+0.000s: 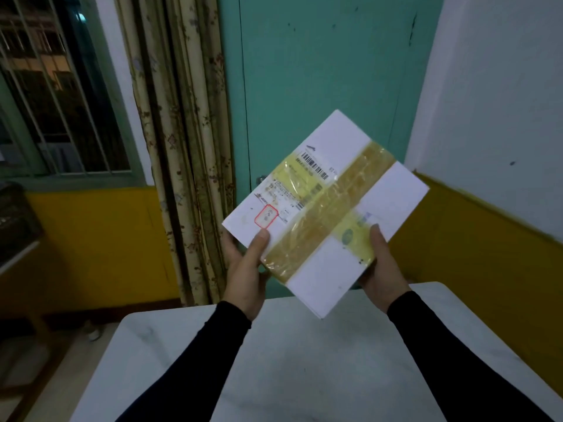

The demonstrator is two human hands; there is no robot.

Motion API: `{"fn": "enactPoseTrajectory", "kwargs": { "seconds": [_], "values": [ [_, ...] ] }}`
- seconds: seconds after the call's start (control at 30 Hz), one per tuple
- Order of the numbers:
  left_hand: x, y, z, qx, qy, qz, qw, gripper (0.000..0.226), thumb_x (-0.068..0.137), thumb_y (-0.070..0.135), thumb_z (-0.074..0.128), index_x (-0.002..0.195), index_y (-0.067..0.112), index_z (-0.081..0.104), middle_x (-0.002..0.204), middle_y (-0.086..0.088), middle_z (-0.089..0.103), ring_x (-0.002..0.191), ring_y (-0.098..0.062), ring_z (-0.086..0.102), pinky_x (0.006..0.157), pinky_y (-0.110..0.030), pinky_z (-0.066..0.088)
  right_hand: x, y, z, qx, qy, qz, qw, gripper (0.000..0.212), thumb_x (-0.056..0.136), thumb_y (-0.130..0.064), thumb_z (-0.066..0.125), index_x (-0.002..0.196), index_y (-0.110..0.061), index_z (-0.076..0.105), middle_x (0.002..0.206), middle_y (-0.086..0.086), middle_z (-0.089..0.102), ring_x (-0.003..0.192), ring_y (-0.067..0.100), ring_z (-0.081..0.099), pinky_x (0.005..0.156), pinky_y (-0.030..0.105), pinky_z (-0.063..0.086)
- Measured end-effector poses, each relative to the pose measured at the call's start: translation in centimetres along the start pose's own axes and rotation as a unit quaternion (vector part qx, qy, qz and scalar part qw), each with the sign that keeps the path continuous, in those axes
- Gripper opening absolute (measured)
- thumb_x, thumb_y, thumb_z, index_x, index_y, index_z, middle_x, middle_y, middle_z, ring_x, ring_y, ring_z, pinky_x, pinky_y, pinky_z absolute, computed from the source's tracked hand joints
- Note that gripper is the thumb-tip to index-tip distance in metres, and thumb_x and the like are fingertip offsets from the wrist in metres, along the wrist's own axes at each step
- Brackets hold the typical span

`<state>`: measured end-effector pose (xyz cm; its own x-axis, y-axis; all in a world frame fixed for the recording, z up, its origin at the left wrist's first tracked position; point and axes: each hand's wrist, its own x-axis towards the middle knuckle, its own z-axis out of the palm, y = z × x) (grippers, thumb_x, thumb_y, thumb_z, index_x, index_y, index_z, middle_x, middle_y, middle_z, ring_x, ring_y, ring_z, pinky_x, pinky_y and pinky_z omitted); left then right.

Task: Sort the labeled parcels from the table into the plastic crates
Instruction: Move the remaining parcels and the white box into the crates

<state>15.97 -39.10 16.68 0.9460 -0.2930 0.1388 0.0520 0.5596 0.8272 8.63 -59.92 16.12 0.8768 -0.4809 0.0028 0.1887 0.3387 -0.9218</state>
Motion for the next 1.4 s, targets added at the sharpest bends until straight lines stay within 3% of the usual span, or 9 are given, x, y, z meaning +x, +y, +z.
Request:
{"fn": "enactPoseTrajectory", "kwargs": {
  "seconds": [0.1, 0.27, 0.4, 0.53, 0.87, 1.0, 1.17, 1.3, 1.4],
  "values": [
    [0.2, -0.1, -1.2, 0.046, -0.039, -0.027, 0.998, 0.085, 0.071, 0.033, 0.081, 0.143, 0.038, 0.035, 0.131, 0.000, 0.063, 0.119, -0.026, 0.062, 0.104, -0.054, 0.043, 0.5, -1.0, 0.1, 0.037, 0.027, -0.019, 0.999, 0.085, 0.073, -0.057, 0.069, 0.144, -0.017, 0.047, 0.132, 0.012, 0.062, 0.110, 0.031, 0.062, 0.062, 0.031, 0.057],
    [1.5, 2.2, -3.9, 0.171, -0.067, -0.063, 0.981, 0.088, 0.075, 0.054, 0.075, 0.146, 0.050, 0.024, 0.139, -0.001, 0.056, 0.127, -0.025, 0.053, 0.113, -0.057, 0.031, 0.9, -3.4, -1.2, 0.036, 0.000, -0.011, 0.999, 0.040, 0.082, -0.042, 0.063, 0.113, -0.016, 0.068, 0.099, 0.011, 0.074, 0.080, 0.027, 0.071, 0.071, 0.041, 0.058],
    [2.0, 3.3, -3.5, 0.230, -0.124, -0.061, 0.963, 0.075, 0.070, 0.058, 0.076, 0.136, 0.056, 0.040, 0.134, 0.002, 0.060, 0.124, -0.023, 0.057, 0.111, -0.053, 0.035, 1.1, -3.5, -0.8, -0.005, -0.031, 0.000, 1.000, 0.080, 0.065, -0.047, 0.079, 0.133, -0.010, 0.057, 0.110, 0.016, 0.071, 0.082, 0.028, 0.072, 0.066, 0.040, 0.059],
    [2.1, 3.4, -2.9, 0.203, -0.150, -0.071, 0.965, 0.073, 0.081, 0.039, 0.069, 0.146, 0.034, 0.038, 0.123, -0.006, 0.068, 0.112, -0.027, 0.066, 0.104, -0.053, 0.044, 1.1, -3.4, -0.2, -0.002, -0.055, 0.011, 0.998, 0.062, 0.078, -0.034, 0.064, 0.132, -0.006, 0.055, 0.091, 0.010, 0.074, 0.072, 0.024, 0.072, 0.060, 0.034, 0.058],
    [2.3, 3.4, -3.3, 0.199, -0.141, -0.070, 0.967, 0.063, 0.082, 0.037, 0.068, 0.141, 0.037, 0.045, 0.121, -0.004, 0.069, 0.113, -0.029, 0.065, 0.105, -0.056, 0.043, 1.6, -3.1, -0.1, -0.015, -0.057, 0.018, 0.998, 0.068, 0.080, -0.035, 0.065, 0.138, -0.004, 0.050, 0.104, 0.015, 0.071, 0.079, 0.028, 0.072, 0.068, 0.039, 0.059],
    [2.0, 3.5, -2.9, 0.198, -0.132, -0.065, 0.969, 0.061, 0.083, 0.038, 0.067, 0.140, 0.035, 0.046, 0.120, -0.004, 0.070, 0.111, -0.028, 0.066, 0.103, -0.054, 0.045, 1.7, -3.0, 0.1, -0.006, -0.067, 0.026, 0.997, 0.068, 0.078, -0.037, 0.065, 0.137, -0.004, 0.052, 0.106, 0.017, 0.070, 0.079, 0.029, 0.071, 0.069, 0.040, 0.060],
    [0.9, 4.0, -2.6, 0.169, -0.086, -0.043, 0.981, 0.045, 0.093, 0.033, 0.062, 0.136, 0.029, 0.051, 0.120, -0.009, 0.069, 0.107, -0.033, 0.067, 0.091, -0.049, 0.054, 1.6, -2.5, 0.9, 0.004, -0.091, 0.056, 0.994, 0.036, 0.095, -0.038, 0.053, 0.118, -0.010, 0.060, 0.090, 0.011, 0.073, 0.069, 0.024, 0.071, 0.062, 0.034, 0.060],
    [-1.5, 5.3, -3.4, 0.174, -0.011, -0.016, 0.985, 0.033, 0.096, 0.030, 0.057, 0.127, 0.020, 0.057, 0.113, -0.012, 0.071, 0.096, -0.032, 0.070, 0.081, -0.044, 0.058, 1.3, -1.1, 2.8, 0.002, -0.134, 0.083, 0.987, 0.040, 0.095, -0.048, 0.049, 0.109, -0.015, 0.065, 0.090, 0.009, 0.074, 0.071, 0.022, 0.071, 0.069, 0.036, 0.058],
    [-4.0, 6.7, -5.4, 0.163, 0.059, -0.004, 0.985, 0.030, 0.096, 0.029, 0.057, 0.122, 0.015, 0.058, 0.109, -0.015, 0.071, 0.090, -0.030, 0.070, 0.076, -0.041, 0.058, 0.9, 1.3, 5.0, -0.010, -0.186, 0.102, 0.977, 0.045, 0.096, -0.048, 0.046, 0.119, -0.015, 0.065, 0.096, 0.007, 0.074, 0.075, 0.020, 0.072, 0.070, 0.033, 0.058]
  ]
}}
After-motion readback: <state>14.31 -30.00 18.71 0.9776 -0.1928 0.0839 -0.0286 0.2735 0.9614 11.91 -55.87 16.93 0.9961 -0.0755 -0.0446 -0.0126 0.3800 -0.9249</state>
